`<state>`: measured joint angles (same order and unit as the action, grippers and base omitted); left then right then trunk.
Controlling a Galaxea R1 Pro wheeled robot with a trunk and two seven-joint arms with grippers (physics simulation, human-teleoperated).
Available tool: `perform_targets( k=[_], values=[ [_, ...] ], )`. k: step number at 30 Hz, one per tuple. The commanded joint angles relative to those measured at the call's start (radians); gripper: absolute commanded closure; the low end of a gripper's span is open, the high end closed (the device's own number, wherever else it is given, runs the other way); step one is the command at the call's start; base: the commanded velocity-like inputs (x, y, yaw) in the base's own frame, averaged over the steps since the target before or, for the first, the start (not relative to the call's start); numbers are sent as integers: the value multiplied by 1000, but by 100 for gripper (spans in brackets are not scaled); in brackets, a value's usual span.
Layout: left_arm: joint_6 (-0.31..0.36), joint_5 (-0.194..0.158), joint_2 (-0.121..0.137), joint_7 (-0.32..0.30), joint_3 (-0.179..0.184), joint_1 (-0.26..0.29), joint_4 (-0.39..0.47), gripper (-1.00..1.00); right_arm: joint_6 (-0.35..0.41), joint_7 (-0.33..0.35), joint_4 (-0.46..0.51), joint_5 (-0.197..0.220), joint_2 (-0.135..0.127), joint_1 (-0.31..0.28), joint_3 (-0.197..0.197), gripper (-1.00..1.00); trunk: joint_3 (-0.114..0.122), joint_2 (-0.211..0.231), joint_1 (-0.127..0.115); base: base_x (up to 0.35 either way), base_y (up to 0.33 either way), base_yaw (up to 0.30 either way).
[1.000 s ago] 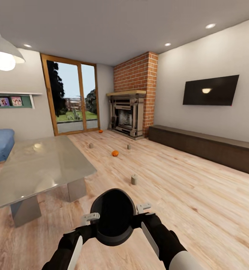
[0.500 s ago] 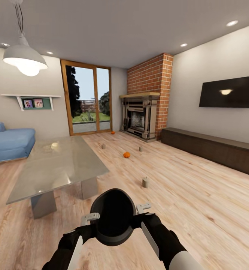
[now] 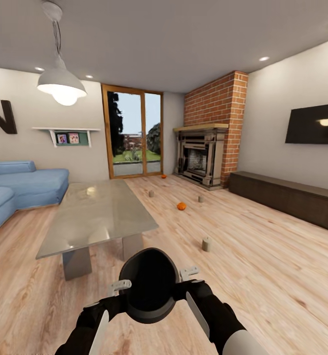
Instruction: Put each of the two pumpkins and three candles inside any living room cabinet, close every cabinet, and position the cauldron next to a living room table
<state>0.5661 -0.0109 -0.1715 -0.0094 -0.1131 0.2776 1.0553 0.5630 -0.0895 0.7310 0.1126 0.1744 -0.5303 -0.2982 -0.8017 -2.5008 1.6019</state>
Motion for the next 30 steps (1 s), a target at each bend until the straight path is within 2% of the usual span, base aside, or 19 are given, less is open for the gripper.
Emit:
perform_targets(
  k=[1, 30],
  values=[
    [0, 2, 0, 0, -2, 0, 0, 100, -28, 2, 39, -1, 0, 0, 2, 100, 0, 0, 0, 0, 0, 68],
    [0, 2, 1, 0, -2, 0, 0, 100, -29, 2, 39, -1, 0, 0, 2, 100, 1, 0, 0, 0, 0, 4]
  ],
)
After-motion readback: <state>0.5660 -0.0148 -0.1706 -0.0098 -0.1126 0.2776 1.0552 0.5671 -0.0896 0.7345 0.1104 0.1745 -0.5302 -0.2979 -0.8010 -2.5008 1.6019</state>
